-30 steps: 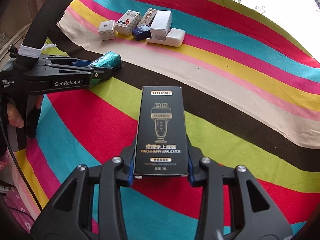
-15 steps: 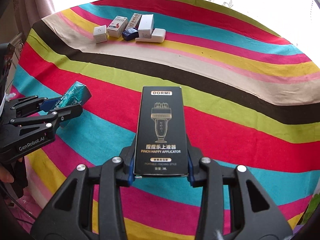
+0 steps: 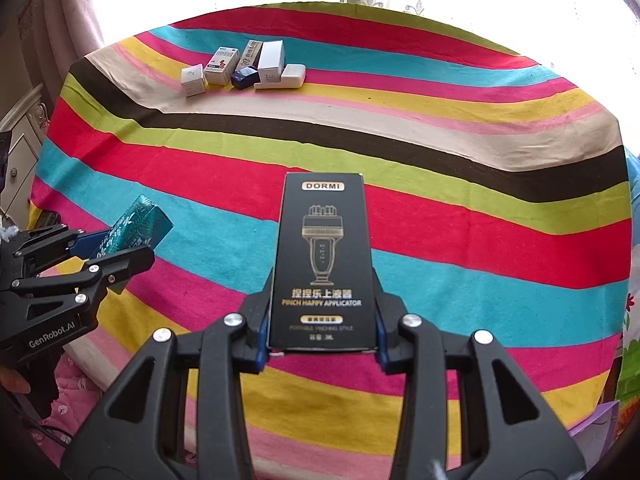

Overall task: Organize rigid objects
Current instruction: 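Carry the black DORMI box and the teal packet over to the bin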

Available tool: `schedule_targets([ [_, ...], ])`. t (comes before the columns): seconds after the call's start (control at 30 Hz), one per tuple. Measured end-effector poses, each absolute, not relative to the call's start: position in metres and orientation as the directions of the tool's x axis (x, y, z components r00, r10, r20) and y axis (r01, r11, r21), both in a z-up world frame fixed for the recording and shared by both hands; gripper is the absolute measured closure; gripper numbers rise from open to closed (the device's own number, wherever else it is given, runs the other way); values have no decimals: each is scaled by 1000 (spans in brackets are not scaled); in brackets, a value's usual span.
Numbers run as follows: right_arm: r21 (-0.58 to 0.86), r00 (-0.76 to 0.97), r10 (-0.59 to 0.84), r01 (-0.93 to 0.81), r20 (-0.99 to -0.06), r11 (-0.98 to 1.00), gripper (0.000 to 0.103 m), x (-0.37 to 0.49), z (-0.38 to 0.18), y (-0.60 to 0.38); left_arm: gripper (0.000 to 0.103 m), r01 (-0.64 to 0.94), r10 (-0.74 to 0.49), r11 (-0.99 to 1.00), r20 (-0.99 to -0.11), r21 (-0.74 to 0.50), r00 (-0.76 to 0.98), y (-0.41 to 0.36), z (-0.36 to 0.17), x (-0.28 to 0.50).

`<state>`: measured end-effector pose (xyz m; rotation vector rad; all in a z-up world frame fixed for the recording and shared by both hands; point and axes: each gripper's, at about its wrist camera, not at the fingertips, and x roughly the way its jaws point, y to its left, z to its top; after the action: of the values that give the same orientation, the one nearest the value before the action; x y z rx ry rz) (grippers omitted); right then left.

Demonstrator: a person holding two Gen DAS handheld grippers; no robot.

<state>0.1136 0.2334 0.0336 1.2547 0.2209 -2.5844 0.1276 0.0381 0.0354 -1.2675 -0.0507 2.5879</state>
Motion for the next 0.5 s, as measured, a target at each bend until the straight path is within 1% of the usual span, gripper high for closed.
schedule_targets([
  [0.5,-69,-625,-109,254,-773,-965,60,160,53,269,69,-334,276,-939,-762,-83,-586,84,48,157],
])
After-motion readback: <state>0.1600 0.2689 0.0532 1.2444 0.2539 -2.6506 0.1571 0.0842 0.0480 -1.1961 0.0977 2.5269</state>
